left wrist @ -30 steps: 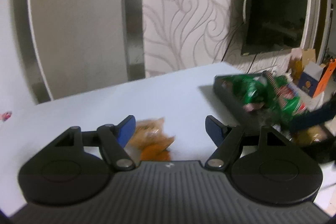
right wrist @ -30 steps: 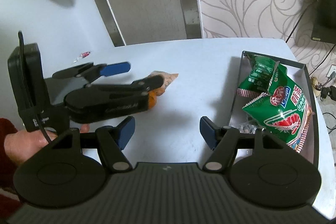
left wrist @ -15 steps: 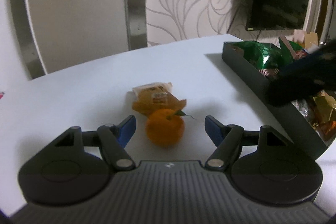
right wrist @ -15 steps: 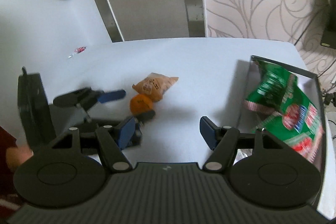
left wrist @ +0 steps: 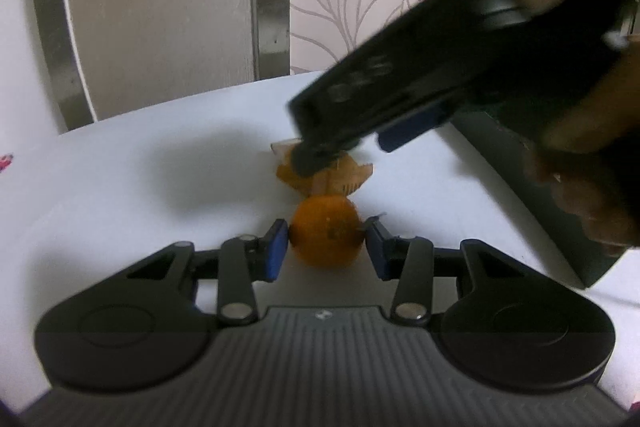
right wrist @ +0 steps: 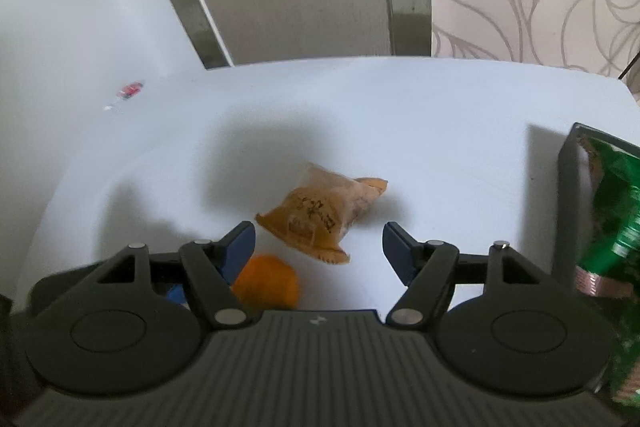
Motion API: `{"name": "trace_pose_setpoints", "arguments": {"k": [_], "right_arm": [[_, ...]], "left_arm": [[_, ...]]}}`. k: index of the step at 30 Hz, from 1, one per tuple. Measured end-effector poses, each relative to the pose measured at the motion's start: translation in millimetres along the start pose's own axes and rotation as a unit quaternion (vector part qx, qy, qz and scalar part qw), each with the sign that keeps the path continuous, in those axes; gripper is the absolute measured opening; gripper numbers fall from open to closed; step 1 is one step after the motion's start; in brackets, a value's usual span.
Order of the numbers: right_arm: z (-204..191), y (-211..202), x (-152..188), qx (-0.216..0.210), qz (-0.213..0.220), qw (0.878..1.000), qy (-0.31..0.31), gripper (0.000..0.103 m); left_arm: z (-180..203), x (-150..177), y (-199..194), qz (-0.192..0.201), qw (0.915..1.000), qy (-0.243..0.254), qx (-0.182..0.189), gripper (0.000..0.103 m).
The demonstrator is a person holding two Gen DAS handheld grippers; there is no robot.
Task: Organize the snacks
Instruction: 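Move both tools back toward the orange and peanut bag on the table, then grasp the orange with the left gripper while the right grasps the peanut bag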
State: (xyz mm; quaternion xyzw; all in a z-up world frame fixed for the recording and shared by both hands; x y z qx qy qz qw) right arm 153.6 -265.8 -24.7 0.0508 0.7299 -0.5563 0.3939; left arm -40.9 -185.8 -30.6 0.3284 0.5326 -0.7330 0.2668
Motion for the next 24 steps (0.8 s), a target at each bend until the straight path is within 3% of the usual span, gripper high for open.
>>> {"name": "trace_pose_setpoints", "arguments": {"k": [7, 11, 18, 21, 24], "right_arm": [[-3, 41, -7, -0.001, -0.02, 1.0, 0.014, 0.077], [-9, 46, -7, 0.007, -0.02, 0.999, -0.035, 0.062], [1, 17, -3, 0.008, -0.001, 1.0, -0.021, 0.055], [8, 0, 4, 0.016, 0.008, 1.0, -0.011, 0.055], [13, -26, 11, 0.01, 0.027, 1.0, 0.008, 0.055]], "left_arm": [[-5, -1, -3, -0.004, 1.0, -0.003, 0.008, 0.046], [-8, -3, 1, -0.007, 0.9999, -0.005, 0.011, 0.054], [-2, -1, 11, -0.016, 0.9996, 0.004, 0.023, 0.054], [-4, 1, 20, -0.025, 0.9995, 0.001, 0.019, 0.046], [-4, 0, 21, -0.022, 0.9996, 0.002, 0.016, 0.045]]}}
Point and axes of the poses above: each gripper's, at about its wrist camera, not at the fingertips, and y roughly the way its jaws point, z to its right, x to its underside, the point moved 8 cm from there along y, roughly the way its jaws point, and after that the axes turned 14 degrees about -y, right-handed, at the moved point
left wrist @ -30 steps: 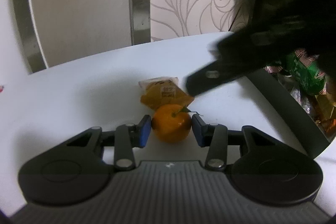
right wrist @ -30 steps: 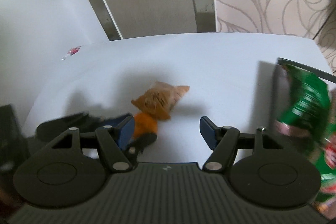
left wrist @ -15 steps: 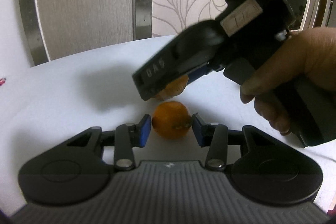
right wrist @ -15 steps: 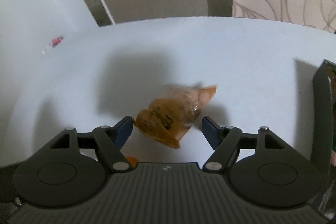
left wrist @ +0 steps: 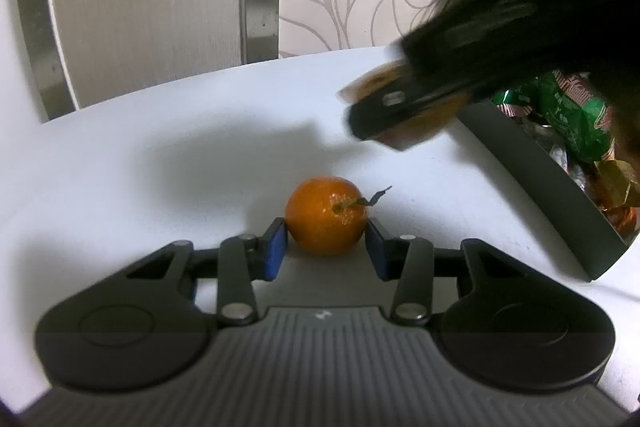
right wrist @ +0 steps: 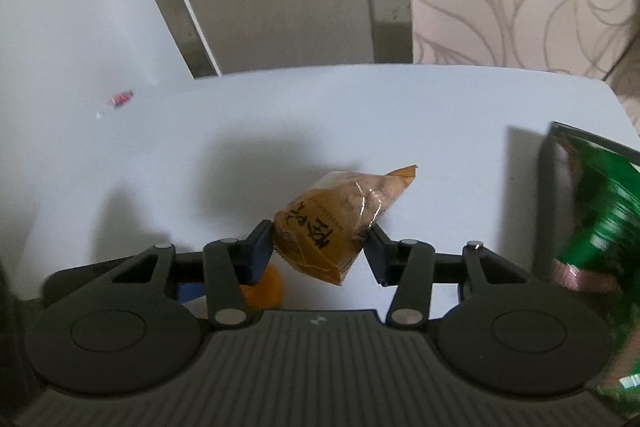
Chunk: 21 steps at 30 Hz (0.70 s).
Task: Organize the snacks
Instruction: 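Grasp the orange with the left gripper while the right grasps the peanut bag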
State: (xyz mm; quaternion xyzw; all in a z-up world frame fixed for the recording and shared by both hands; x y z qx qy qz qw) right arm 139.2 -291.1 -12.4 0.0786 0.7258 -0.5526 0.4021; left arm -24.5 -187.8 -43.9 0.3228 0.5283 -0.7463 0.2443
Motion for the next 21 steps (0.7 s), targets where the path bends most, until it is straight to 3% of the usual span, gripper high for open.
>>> {"name": "trace_pose_setpoints", "arguments": {"k": [10, 21], "right_arm": [[-8, -67, 56, -0.021, 0.02, 0.998, 0.055, 0.055], [-34, -98, 92, -0.033, 0.021, 0.997, 0.066, 0.055]], "left_arm": [[1, 0, 2, 0.007, 0.9999, 0.008, 0.0, 0.044], [4, -3, -11, 0.02, 0.9996, 0.018, 0.006, 0.044]]}}
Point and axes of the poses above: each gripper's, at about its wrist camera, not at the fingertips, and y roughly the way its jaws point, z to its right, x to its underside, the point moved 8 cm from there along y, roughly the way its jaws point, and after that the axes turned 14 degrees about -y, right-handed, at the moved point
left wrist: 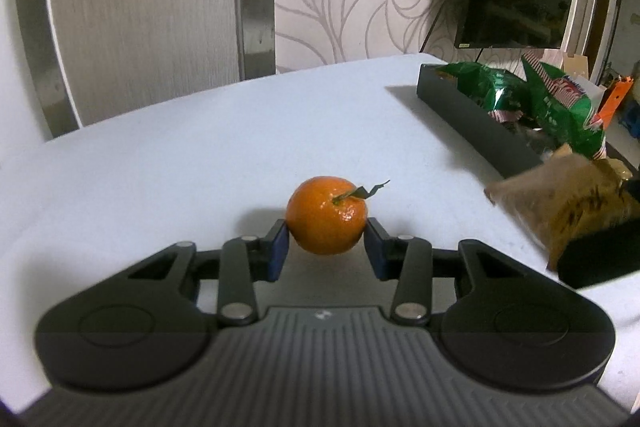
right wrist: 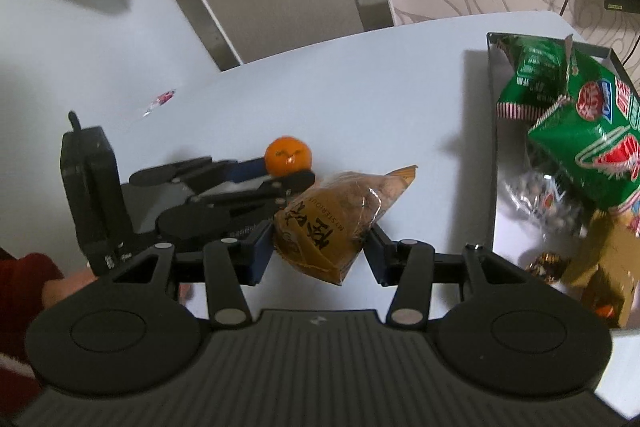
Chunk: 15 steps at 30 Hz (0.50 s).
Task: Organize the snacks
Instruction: 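Grasp the orange with the left gripper while the right grasps the peanut bag, then carry the orange and peanut bag over the white box with both tools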
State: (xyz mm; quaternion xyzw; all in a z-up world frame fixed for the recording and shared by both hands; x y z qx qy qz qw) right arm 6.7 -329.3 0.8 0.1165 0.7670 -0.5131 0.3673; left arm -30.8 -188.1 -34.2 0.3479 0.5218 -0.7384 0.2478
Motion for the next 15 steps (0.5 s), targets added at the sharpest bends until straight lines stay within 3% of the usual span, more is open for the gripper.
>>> {"name": "trace_pose_setpoints", "arguments": {"k": [15], "right_arm": [[-20, -26, 1, -0.011, 0.029, 1.0, 0.003, 0.055]], "left_arm": [[10, -12, -15, 0.017, 0.9997, 0.02, -0.001, 0.044]]}}
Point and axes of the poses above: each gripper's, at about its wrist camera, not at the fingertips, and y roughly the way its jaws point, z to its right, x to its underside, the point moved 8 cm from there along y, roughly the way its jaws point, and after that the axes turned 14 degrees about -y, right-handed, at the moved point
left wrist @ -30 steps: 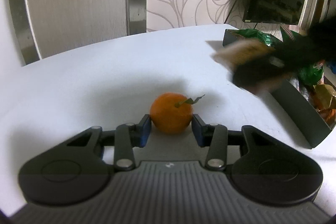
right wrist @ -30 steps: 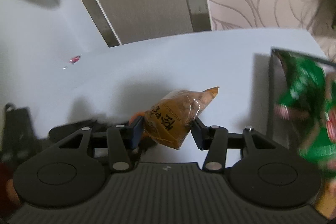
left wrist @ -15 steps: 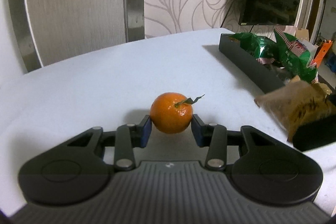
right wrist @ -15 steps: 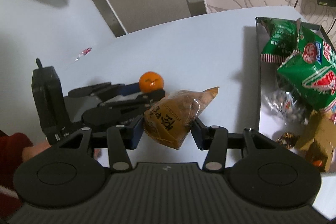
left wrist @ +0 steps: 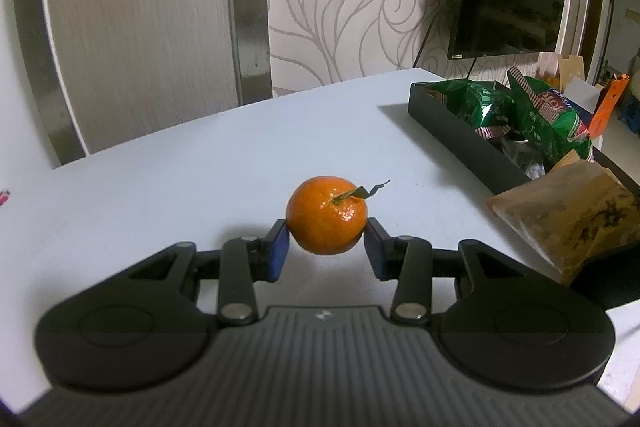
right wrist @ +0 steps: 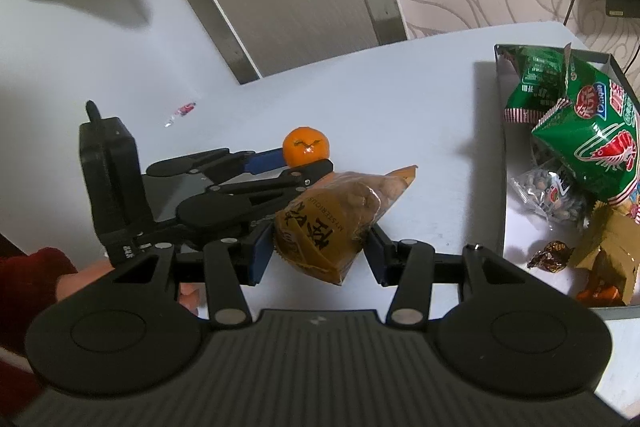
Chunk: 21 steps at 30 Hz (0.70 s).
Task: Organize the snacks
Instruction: 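Carry the orange and peanut bag over the white box with both tools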
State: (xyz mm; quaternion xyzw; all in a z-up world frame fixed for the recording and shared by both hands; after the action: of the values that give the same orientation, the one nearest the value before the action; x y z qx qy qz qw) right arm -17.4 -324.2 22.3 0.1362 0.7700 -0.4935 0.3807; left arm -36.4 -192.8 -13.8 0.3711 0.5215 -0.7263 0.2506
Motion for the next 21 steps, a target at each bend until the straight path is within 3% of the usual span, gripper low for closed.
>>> {"name": "trace_pose_setpoints", "arguments": {"k": [8, 21], "right_arm": [[-6, -22, 3, 0.002, 0.02, 1.0, 0.004, 0.055], [21, -60, 14, 0.032, 0.043, 0.998, 0.042, 0.055]], "left_arm": [[15, -8, -7, 0.007, 0.9999, 0.008, 0.013, 0.044], [60, -20, -4, 0.013, 0.9981, 0.03, 0.052, 0.044]]}}
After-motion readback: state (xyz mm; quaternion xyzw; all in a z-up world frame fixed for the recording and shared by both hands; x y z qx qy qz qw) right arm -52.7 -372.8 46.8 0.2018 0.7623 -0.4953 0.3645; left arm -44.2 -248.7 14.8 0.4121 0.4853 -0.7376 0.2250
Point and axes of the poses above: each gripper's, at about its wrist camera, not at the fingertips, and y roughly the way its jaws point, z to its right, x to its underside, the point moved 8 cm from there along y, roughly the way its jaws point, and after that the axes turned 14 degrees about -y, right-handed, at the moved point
